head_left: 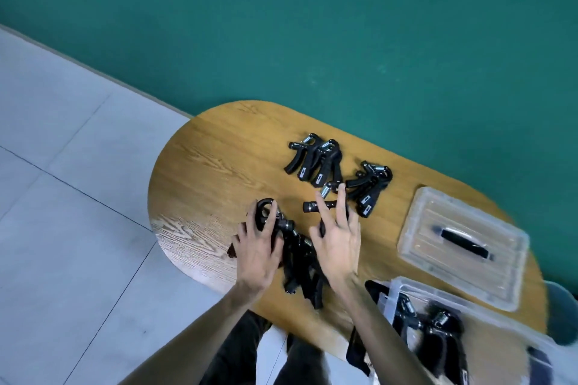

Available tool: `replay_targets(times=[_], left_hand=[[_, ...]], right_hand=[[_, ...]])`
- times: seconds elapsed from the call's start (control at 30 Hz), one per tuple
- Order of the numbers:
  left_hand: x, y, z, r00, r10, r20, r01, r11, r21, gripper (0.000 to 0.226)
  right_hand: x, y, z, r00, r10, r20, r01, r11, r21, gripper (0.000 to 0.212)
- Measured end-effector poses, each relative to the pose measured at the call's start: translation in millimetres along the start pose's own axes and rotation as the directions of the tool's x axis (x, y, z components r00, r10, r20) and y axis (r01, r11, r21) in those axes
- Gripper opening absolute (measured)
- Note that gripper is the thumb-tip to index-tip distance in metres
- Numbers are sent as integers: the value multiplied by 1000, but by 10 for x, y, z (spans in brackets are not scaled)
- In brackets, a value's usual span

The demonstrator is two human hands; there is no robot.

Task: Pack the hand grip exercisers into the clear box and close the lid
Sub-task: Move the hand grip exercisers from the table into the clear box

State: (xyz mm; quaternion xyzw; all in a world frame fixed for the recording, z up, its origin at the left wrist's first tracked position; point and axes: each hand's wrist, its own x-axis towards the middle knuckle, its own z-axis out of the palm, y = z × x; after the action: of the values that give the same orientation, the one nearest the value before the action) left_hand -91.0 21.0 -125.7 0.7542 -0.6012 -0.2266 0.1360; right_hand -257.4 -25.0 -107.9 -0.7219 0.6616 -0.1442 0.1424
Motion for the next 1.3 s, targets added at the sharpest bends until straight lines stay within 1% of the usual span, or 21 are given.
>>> replay_targets(times=[0.07,0.13,0.2,0.33,0.43,0.57,0.7,0.87,1.07,1.17,1.3], left_hand=[[-111,298,19,1000,-8,-11,8,1000,22,62],[-230,559,81,1000,-30,-9,30,999,46,66],[-371,825,153,1000,-18,-2,18,998,58,69],[-650,1290,365,999,42,21,-43,997,66,73],[-850,1591,536,994,98,47,-101,994,49,74],[-1143,1897,734,973,212,87,-215,976,33,77],[-1407,2070,924,955,264,136,-269,963,21,74],[-1636,2224,1151,927,332,174,-332,943,-27,73],[-1801,2292,1481,902,384,197,-388,921,-20,73],[-1856,2324,1623,906,348,239,-353,935,-21,77],[-1874,2285,1872,926,251,281,-279,958,64,81]], right_hand=[[-195,149,-236,1000,26,-10,-26,1000,-10,69],[-402,310,-413,998,68,-15,-68,998,-10,70],[-599,507,-576,995,102,-19,-102,995,-3,72],[-930,884,-835,984,175,-32,-175,985,2,75],[-1198,1142,-1005,967,242,-80,-240,970,34,75],[-1610,1504,-1161,944,311,-110,-308,950,48,77],[-1991,1765,-1196,912,396,-108,-386,917,101,80],[-2334,2097,-1210,907,408,-106,-389,907,161,82],[-2539,2449,-1092,898,431,-88,-412,894,179,81],[-2579,2601,-987,897,439,-49,-422,885,197,78],[-2584,2787,-798,899,436,53,-438,881,182,73]])
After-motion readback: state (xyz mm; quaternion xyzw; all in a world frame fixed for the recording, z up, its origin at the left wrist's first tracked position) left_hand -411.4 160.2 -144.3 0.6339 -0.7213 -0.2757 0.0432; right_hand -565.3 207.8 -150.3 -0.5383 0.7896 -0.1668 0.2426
